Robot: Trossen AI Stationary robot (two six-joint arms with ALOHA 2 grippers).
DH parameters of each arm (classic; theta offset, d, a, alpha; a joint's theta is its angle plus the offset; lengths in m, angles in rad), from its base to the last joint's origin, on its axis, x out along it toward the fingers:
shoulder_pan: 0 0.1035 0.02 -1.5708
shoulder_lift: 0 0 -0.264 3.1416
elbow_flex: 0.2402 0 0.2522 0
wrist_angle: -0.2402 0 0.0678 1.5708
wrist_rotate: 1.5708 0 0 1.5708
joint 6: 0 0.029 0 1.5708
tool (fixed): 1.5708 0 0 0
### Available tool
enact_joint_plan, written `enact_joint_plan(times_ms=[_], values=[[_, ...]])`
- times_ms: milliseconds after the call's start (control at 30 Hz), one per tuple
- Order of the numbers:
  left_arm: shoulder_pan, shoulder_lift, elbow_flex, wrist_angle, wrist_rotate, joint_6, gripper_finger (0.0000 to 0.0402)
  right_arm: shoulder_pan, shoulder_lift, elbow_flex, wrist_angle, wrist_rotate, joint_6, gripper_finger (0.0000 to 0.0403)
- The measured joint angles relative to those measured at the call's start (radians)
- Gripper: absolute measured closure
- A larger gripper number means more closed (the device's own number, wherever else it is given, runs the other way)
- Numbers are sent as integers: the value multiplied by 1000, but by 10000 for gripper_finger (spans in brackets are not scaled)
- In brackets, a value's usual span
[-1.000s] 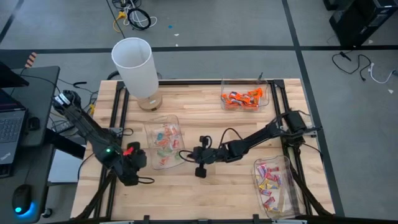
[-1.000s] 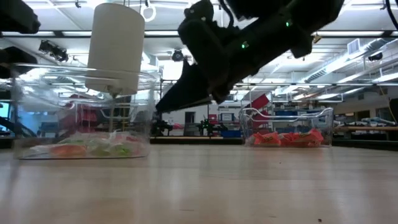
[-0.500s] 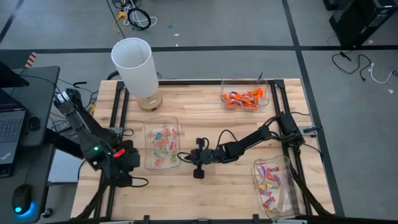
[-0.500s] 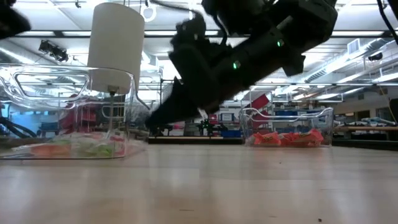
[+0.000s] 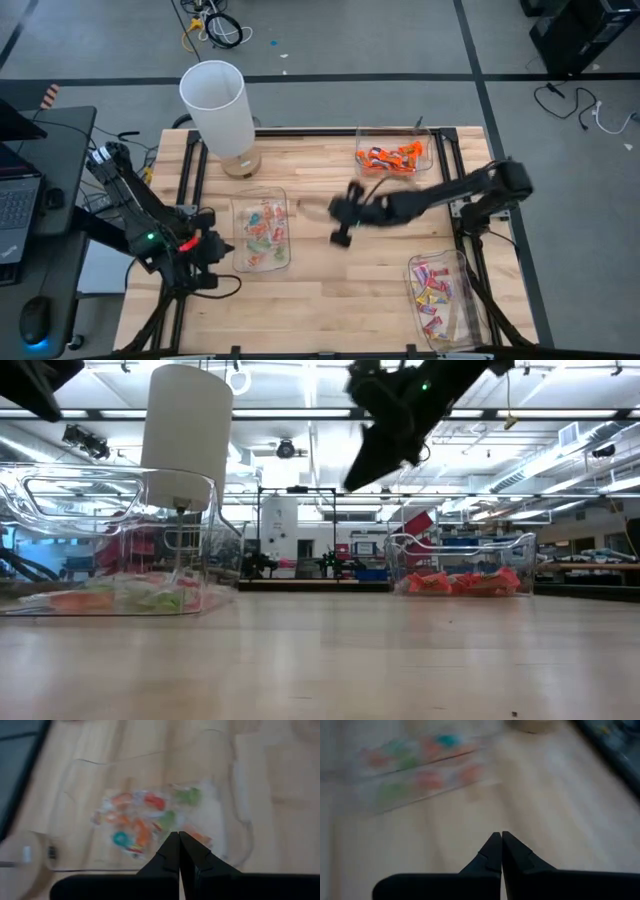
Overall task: Sort candy
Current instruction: Move the top right transparent bin to the center of the table
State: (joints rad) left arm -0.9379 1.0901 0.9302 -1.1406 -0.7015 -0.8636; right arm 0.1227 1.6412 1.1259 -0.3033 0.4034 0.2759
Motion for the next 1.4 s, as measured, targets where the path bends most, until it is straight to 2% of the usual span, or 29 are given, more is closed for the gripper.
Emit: enact_joint_plan(times_ms=[167, 300, 433, 567, 767, 1000, 1300, 1400], values=[[0, 0, 0, -43, -66, 0, 401, -195, -162, 0, -132, -9, 130, 403], [0, 1, 0, -42, -89, 0, 402, -352, -226, 0, -158, -93, 306, 403], [0, 1, 0, -42, -100, 15, 401, -484, -213, 1, -176, -227, 350, 403], [0, 1, 0, -44, -140, 51, 401, -566, -152, 1, -173, -263, 353, 403], [0, 1, 0, -75, -175, 63, 401, -627, -84, 0, -163, -246, 352, 403], [0, 1, 0, -94, -216, 71, 401, -644, 1, 0, -123, -242, 348, 403], [0, 1, -1, -94, -217, 71, 401, -639, 6, 0, -82, -235, 353, 403], [0, 1, -1, -93, -217, 71, 401, -640, 8, 0, -94, -168, 359, 403]])
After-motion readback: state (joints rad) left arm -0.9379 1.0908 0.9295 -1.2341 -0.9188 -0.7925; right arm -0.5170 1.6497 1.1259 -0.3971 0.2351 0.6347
